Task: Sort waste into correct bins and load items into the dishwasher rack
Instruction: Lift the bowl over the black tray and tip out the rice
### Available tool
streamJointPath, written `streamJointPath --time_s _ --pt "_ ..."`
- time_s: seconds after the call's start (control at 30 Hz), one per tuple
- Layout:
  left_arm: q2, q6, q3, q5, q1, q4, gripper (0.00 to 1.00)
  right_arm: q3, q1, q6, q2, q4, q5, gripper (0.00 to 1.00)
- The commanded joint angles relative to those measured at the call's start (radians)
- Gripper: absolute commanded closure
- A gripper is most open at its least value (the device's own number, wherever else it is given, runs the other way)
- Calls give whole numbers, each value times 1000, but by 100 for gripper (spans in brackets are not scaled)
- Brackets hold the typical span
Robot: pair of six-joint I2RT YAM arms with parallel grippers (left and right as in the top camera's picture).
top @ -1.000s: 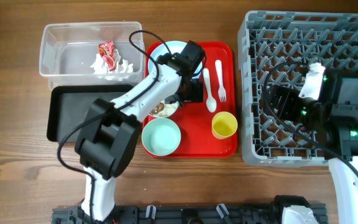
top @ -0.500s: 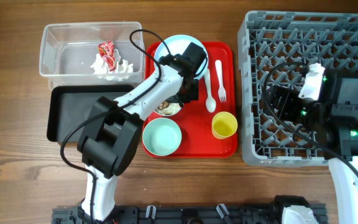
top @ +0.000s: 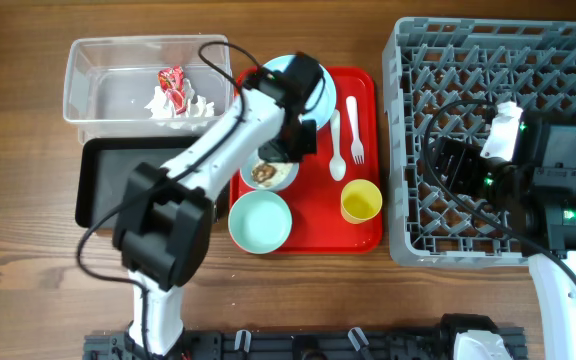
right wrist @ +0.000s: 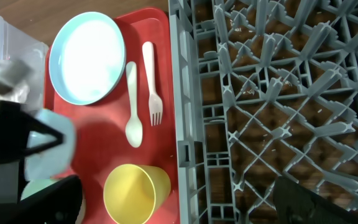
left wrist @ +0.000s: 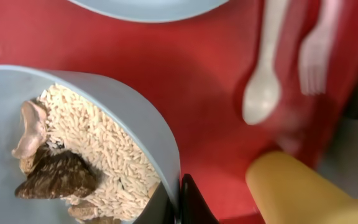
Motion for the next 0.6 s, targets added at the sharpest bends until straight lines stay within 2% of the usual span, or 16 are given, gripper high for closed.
streamJointPath --time_s 0.0,0.27,0.37,0.43,0.57 --pt "-150 49 72 47 76 -82 96 22 -3 -6 13 -5 13 0" --pt "-333 164 72 100 330 -232 96 22 -3 -6 35 -3 13 0" --pt "-352 278 71 202 440 -319 96 22 -3 -6 48 -5 13 0" --pt "-351 415 64 292 511 -380 96 22 -3 -5 56 -5 13 0" --pt "-351 592 -14 435 625 -401 96 22 -3 -3 73 -2 13 0"
